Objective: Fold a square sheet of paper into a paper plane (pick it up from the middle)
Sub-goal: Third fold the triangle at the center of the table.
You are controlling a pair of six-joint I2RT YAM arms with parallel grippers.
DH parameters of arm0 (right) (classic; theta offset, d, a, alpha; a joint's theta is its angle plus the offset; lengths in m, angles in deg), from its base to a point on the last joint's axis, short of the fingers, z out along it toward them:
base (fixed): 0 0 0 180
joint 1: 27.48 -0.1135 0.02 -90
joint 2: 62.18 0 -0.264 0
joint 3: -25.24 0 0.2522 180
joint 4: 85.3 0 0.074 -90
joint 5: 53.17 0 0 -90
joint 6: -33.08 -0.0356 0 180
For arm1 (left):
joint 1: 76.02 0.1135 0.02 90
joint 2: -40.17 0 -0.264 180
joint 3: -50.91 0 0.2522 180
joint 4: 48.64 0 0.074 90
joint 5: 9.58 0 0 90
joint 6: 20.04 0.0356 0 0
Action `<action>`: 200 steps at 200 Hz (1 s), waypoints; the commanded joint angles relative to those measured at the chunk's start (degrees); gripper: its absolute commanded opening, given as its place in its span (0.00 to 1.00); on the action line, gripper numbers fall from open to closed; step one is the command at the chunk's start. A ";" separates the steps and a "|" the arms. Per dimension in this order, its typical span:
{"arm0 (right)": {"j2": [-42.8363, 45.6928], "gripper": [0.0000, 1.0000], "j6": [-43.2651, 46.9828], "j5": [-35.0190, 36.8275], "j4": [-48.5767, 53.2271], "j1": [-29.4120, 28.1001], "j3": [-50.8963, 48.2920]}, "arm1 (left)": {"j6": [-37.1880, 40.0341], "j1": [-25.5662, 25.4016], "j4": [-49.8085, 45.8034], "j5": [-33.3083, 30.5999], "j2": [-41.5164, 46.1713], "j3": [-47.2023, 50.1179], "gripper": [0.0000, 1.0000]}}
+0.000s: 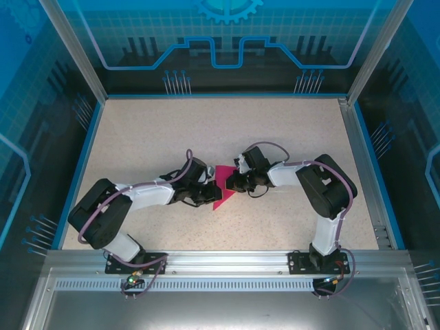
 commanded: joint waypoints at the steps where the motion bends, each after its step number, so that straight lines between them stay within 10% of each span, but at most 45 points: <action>1: -3.04 0.09 0.00 3.95 3.00 -0.62 -0.92 | -0.28 0.02 1.50 3.17 -3.67 -3.14 0.10; 200: -3.53 0.11 1.20 5.03 5.64 -0.60 -0.48 | 4.49 0.83 -7.12 1.74 -5.27 0.97 0.10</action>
